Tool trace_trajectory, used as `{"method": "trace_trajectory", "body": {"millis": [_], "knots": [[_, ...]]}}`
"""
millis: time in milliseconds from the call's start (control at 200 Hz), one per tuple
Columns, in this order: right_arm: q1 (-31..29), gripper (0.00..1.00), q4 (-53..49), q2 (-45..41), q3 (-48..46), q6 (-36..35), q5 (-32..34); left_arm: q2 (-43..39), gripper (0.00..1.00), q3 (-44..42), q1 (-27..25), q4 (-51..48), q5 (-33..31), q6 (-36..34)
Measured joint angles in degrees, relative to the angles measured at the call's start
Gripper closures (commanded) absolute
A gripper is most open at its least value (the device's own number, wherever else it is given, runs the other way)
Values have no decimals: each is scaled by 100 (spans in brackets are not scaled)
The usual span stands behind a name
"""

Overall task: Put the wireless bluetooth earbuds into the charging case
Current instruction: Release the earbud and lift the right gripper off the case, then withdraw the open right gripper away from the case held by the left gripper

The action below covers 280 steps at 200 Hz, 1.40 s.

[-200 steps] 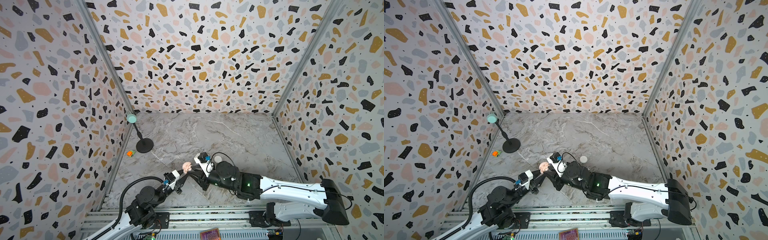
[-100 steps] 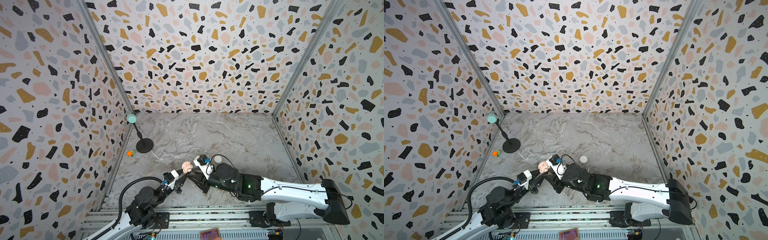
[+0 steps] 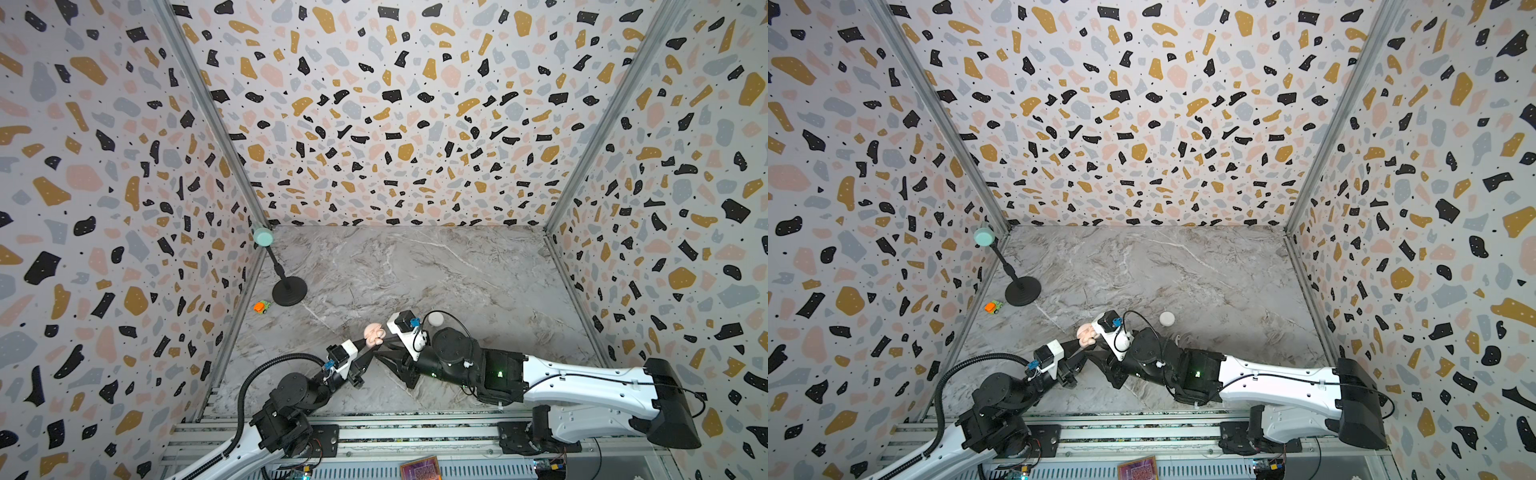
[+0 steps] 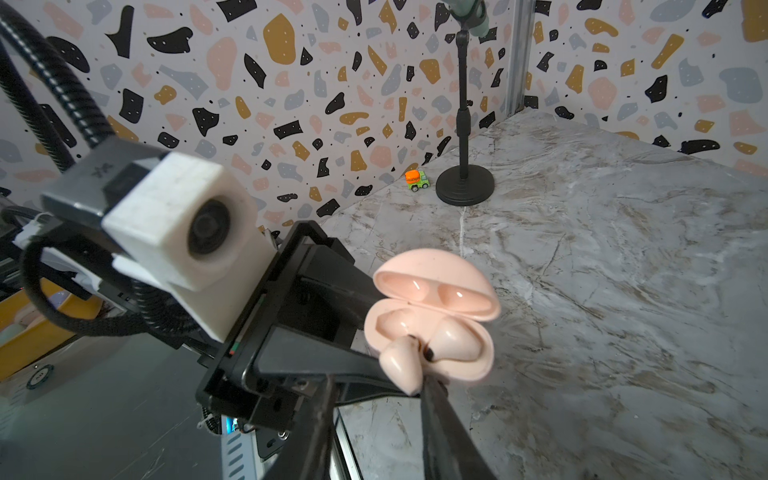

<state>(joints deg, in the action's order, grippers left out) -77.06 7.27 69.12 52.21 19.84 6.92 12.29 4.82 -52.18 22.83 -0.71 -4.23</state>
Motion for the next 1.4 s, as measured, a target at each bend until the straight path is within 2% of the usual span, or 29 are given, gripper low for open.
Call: {"method": "trace_trajectory", "body": {"millis": [1031,1091,1246,1402], "knots": [[-129,63,-9,179,341,-87,-9,55,100,0,0,4,28,44],[-129,59,-24,24,341,-85,-7,57,100,0,0,4,44,44],[37,31,-101,-577,341,0,-24,57,100,0,0,13,151,61],[1121,14,-133,-914,315,402,-750,57,100,0,0,55,391,111]]}}
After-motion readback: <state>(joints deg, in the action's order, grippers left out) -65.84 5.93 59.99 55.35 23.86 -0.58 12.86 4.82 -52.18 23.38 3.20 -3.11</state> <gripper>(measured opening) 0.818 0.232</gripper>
